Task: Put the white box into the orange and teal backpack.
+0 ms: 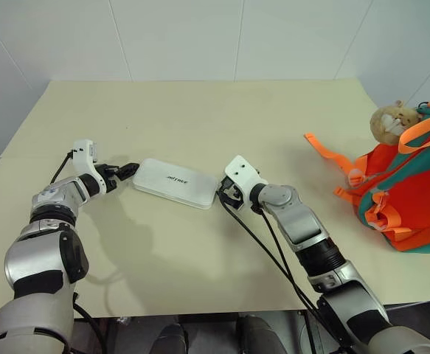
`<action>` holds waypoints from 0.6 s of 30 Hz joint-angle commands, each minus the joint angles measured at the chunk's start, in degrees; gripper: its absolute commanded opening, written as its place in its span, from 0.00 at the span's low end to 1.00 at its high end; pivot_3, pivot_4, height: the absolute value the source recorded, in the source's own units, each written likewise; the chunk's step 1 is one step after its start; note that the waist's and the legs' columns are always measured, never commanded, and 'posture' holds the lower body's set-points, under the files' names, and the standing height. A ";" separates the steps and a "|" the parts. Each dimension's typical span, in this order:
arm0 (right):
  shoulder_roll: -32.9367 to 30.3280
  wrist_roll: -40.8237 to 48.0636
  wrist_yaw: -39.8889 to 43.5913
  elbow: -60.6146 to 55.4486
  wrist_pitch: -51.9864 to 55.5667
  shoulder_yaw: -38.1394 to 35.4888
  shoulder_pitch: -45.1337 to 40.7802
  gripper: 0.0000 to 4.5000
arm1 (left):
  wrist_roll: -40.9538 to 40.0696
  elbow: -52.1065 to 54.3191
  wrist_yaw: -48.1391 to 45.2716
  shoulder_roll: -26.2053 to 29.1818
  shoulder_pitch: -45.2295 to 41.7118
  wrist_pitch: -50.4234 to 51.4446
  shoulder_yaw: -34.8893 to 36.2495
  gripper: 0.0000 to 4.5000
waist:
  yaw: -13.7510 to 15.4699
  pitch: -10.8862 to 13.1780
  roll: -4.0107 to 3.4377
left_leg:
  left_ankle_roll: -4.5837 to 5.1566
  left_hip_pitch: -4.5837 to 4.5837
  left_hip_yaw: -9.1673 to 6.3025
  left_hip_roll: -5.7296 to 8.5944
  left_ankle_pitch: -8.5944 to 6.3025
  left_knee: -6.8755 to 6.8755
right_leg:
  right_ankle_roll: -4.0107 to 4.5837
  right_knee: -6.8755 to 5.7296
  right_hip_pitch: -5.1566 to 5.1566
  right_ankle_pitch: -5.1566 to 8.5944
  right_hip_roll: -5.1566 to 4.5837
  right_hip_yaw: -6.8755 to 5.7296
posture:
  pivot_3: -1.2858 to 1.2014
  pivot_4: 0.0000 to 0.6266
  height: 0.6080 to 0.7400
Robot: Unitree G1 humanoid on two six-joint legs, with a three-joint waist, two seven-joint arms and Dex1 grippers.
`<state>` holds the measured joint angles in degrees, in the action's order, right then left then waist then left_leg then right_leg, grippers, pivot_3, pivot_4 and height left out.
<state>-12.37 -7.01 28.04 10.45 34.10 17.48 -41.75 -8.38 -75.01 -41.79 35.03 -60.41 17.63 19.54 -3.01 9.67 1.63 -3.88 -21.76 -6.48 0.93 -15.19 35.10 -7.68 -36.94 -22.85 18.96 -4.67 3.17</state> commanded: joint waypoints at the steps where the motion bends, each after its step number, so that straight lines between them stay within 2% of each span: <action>1: 1.22 1.00 1.84 -4.21 -1.12 0.85 -0.98 1.00 | 0.54 0.81 -5.22 -2.22 1.17 2.24 -2.30 0.99 | -0.01 0.00 0.00 | 0.00 0.00 0.00 0.00 0.00 0.01 | 0.00 0.00 0.00 0.00 0.00 0.00 | 0.52 0.24 1.00; 12: -1.79 0.75 4.42 -7.40 -0.41 0.33 0.54 1.00 | -0.29 6.10 -10.81 -3.98 6.78 5.71 -4.69 0.99 | 0.20 -0.01 0.00 | 0.00 0.01 0.00 0.01 0.00 0.02 | 0.00 0.00 0.04 0.00 -0.03 0.01 | 0.52 0.24 1.00; 18: -3.47 0.70 6.12 -10.15 0.68 0.43 1.50 1.00 | -1.63 12.73 -13.42 -5.03 10.41 9.91 -5.90 0.99 | 0.52 -0.01 0.00 | 0.02 0.02 0.00 0.01 -0.01 0.05 | 0.00 0.00 0.07 0.00 -0.03 0.02 | 0.52 0.24 1.00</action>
<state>-17.12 -7.92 32.37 5.43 35.67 17.13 -39.45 -10.05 -61.88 -51.53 34.05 -52.62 23.59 17.15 -2.49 9.65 1.63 -3.87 -21.75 -6.48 0.94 -15.20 35.16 -7.68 -36.94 -22.78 18.96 -4.70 3.19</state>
